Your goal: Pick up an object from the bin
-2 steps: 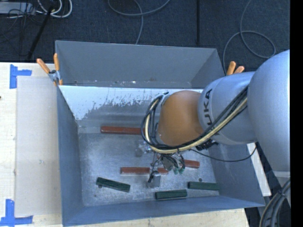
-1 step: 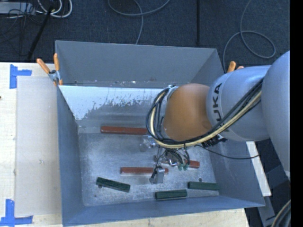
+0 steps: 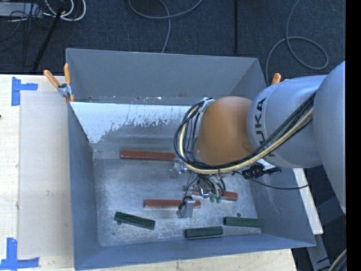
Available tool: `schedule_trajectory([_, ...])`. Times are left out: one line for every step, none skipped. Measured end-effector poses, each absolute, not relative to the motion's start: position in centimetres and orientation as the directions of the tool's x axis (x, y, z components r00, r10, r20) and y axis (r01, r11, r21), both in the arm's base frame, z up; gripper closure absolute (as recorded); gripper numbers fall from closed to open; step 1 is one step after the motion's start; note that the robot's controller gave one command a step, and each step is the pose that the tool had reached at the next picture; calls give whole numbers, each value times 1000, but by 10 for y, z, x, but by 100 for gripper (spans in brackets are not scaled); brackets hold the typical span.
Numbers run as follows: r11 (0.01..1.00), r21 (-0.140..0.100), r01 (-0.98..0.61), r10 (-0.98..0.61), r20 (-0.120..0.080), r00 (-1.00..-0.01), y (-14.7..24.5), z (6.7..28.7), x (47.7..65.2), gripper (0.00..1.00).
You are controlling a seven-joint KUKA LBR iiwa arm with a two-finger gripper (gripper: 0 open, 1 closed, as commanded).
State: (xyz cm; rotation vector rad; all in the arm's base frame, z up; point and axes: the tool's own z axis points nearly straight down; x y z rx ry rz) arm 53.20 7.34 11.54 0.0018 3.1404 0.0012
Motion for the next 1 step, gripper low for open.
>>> schedule_trajectory([998,0,55,55,6,-998,80,67,532,0])
